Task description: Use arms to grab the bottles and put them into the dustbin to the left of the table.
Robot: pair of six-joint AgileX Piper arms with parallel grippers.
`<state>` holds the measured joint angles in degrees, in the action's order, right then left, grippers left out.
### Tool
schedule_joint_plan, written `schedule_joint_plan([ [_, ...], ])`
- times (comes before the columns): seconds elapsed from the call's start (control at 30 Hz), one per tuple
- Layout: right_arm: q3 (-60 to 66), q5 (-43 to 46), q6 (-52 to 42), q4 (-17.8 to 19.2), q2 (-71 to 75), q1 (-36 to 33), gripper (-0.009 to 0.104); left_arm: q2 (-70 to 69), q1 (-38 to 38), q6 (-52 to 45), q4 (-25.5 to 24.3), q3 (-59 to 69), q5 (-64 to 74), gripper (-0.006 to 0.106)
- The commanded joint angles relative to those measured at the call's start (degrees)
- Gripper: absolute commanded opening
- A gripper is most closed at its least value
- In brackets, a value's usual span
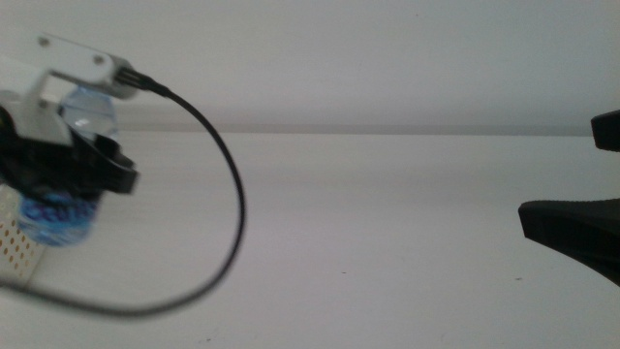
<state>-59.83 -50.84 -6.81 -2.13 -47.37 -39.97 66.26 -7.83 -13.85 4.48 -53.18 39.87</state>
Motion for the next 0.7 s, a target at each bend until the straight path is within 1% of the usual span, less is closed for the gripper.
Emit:
schedule_joint_plan([
  [0.0,-0.3,0.6,-0.5,0.2,0.2,-0.1,0.092,2.8,4.8,-5.1,0.5,-3.9,1.6,-0.002],
  [0.17,-0.3,0.6,-0.5,0.2,0.2,-0.1,0.092,11.7,15.1,-15.2,4.1,-13.6,7.4,-0.002],
  [0.23,-0.3,0.6,-0.5,0.2,0.2,-0.1,0.092,15.8,18.7,-17.6,4.7,-18.6,10.3,-0.002],
  [0.43,-0.3,0.6,-0.5,0.2,0.2,-0.1,0.092,27.6,26.4,-20.5,4.6,-31.7,16.3,-0.002],
  [0.57,-0.3,0.6,-0.5,0.2,0.2,-0.1,0.092,34.0,30.2,-20.8,5.1,-37.1,18.0,-0.002],
  [0.67,-0.3,0.6,-0.5,0.2,0.2,-0.1,0.092,36.7,32.7,-20.8,4.4,-39.9,18.5,-0.002],
])
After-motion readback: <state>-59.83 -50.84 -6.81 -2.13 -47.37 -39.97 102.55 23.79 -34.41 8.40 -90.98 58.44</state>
